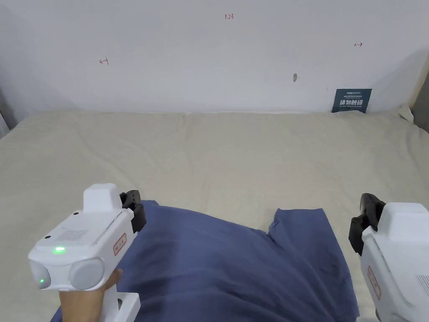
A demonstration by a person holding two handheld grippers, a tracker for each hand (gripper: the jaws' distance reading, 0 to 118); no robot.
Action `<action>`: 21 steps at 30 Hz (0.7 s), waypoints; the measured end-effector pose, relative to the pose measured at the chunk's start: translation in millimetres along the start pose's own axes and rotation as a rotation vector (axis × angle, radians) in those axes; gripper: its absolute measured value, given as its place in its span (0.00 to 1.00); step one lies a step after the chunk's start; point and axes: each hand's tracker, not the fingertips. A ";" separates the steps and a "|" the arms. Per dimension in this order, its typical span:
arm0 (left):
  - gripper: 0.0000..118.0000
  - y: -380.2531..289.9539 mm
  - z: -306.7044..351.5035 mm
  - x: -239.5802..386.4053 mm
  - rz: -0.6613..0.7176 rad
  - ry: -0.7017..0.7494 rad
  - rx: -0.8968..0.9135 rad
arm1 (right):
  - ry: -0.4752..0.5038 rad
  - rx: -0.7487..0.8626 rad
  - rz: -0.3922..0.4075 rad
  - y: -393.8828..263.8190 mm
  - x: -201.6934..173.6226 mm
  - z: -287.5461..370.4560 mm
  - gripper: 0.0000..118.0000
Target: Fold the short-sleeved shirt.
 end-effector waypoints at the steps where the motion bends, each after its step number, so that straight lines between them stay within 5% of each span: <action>1: 0.00 0.6 -9.2 -3.1 0.007 -0.015 -0.028 | -0.001 -0.002 -0.005 -1.3 1.2 -2.4 0.01; 10: 0.01 11.4 -144.4 -50.1 0.003 -0.015 -0.311 | -0.033 -0.074 0.009 -19.3 7.9 -45.3 0.01; 12: 0.20 9.4 -178.8 -59.1 0.003 -0.003 -0.350 | -0.043 -0.097 0.010 -25.7 9.1 -60.1 0.01; 13: 0.41 8.2 -198.2 -63.5 0.000 0.006 -0.392 | -0.052 -0.113 0.016 -28.9 8.6 -67.1 0.01; 14: 0.74 5.9 -213.2 -66.2 0.011 0.019 -0.403 | -0.057 -0.125 0.020 -31.8 8.7 -73.7 0.01; 15: 0.86 2.0 -235.0 -74.3 0.026 0.032 -0.414 | -0.062 -0.136 0.021 -35.6 8.9 -81.7 0.01; 18: 0.97 -13.0 -287.5 -84.2 0.031 0.058 -0.553 | -0.072 -0.179 0.021 -44.9 9.1 -100.0 0.01; 21: 0.88 -30.9 -326.9 -94.5 0.027 0.108 -0.626 | -0.092 -0.206 0.025 -53.2 7.7 -115.3 0.01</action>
